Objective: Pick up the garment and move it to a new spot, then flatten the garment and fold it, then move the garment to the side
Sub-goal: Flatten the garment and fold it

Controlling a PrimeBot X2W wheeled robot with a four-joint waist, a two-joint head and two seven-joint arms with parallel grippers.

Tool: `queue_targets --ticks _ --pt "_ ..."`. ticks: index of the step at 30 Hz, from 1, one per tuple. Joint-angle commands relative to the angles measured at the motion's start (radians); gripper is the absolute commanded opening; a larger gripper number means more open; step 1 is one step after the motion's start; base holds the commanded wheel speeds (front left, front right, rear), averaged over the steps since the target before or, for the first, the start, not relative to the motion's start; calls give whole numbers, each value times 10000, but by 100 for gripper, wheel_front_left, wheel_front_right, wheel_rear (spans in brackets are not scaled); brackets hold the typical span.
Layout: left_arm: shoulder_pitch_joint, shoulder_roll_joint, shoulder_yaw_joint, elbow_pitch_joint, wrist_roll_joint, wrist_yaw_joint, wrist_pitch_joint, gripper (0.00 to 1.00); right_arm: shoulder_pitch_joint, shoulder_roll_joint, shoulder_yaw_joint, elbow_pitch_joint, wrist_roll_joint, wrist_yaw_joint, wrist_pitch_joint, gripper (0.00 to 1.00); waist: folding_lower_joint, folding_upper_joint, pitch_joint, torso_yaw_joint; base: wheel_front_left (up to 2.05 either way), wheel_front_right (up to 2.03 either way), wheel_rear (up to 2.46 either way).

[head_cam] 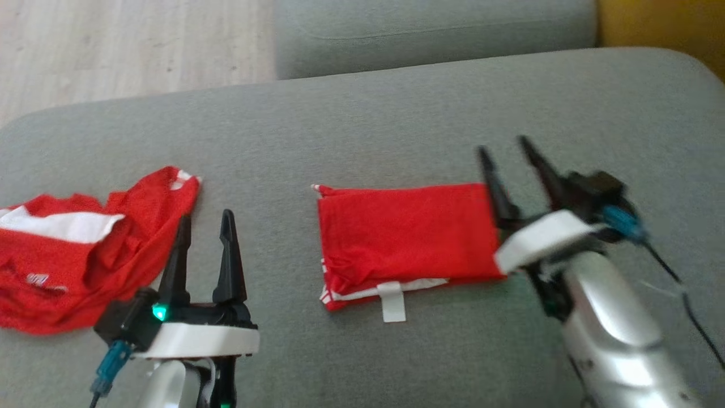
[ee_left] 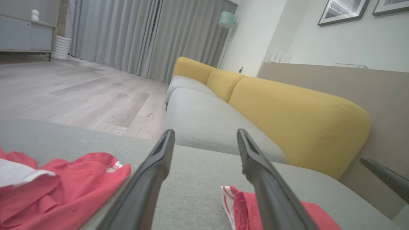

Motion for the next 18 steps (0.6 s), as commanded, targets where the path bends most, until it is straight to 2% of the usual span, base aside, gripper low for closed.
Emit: queue_targets --ticks 1,4,8,11,18 --pt "-397 18 361 -427 89 16 -95 100 430 14 -400 -651 -600 67 -126 100 -1 0 22 -239 0 0 0" --pt "-328 18 391 -595 157 2 -95 100 1297 91 -1835 -1663 -1709 67 -127 100 -1 0 -10 -409 0 0 0" --pt "-196 18 442 -758 223 -12 -95 100 2283 264 -3006 -2782 -2613 67 -128 100 -1 0 -66 -555 0 0 0" --pt "-85 18 476 -758 392 -29 -95 100 2847 327 -3412 -3349 -2876 67 -128 100 -1 0 -82 -611 0 0 0" --pt "159 18 430 -510 524 -5 -95 100 3579 341 -3410 -3688 -2537 67 -129 100 -1 0 -81 -590 0 0 0"
